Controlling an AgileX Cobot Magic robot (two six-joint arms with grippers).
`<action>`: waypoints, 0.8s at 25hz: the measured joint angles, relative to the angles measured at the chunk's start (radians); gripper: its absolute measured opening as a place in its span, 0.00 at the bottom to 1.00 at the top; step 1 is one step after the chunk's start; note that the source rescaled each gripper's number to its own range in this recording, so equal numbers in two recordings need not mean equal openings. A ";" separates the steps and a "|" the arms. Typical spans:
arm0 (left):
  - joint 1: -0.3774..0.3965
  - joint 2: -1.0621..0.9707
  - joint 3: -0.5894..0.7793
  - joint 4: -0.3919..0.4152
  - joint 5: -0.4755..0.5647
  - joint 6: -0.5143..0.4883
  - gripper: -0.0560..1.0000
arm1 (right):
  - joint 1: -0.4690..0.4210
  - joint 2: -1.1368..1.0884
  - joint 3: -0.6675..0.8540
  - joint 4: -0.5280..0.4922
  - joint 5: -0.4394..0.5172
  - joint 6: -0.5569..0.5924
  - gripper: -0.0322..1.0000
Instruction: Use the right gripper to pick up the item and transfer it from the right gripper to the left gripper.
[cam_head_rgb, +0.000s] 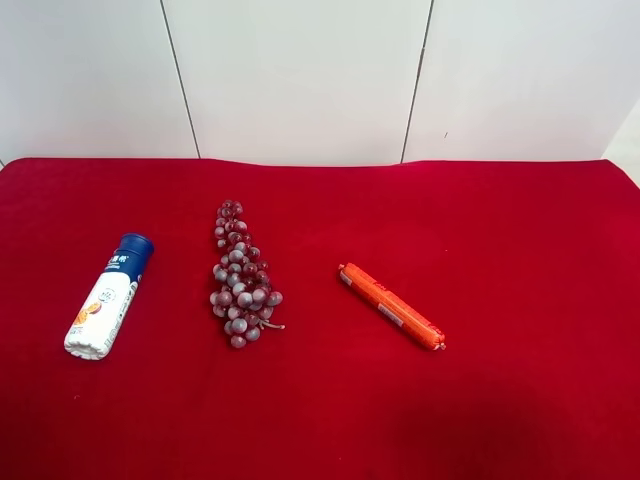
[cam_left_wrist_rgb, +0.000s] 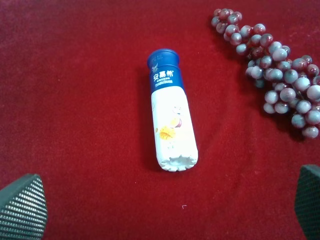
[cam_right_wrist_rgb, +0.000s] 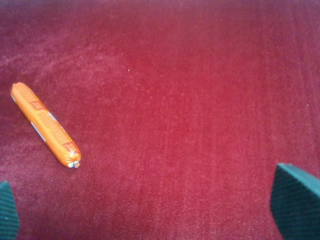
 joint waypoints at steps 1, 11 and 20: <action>0.000 0.000 0.000 0.000 0.000 0.000 1.00 | 0.000 0.000 0.000 0.000 0.000 0.000 1.00; 0.000 0.000 0.000 0.000 -0.001 0.000 1.00 | 0.000 0.000 0.000 0.000 0.000 0.000 1.00; 0.000 0.000 0.000 0.000 -0.001 0.000 1.00 | 0.000 0.000 0.000 0.000 0.000 0.000 1.00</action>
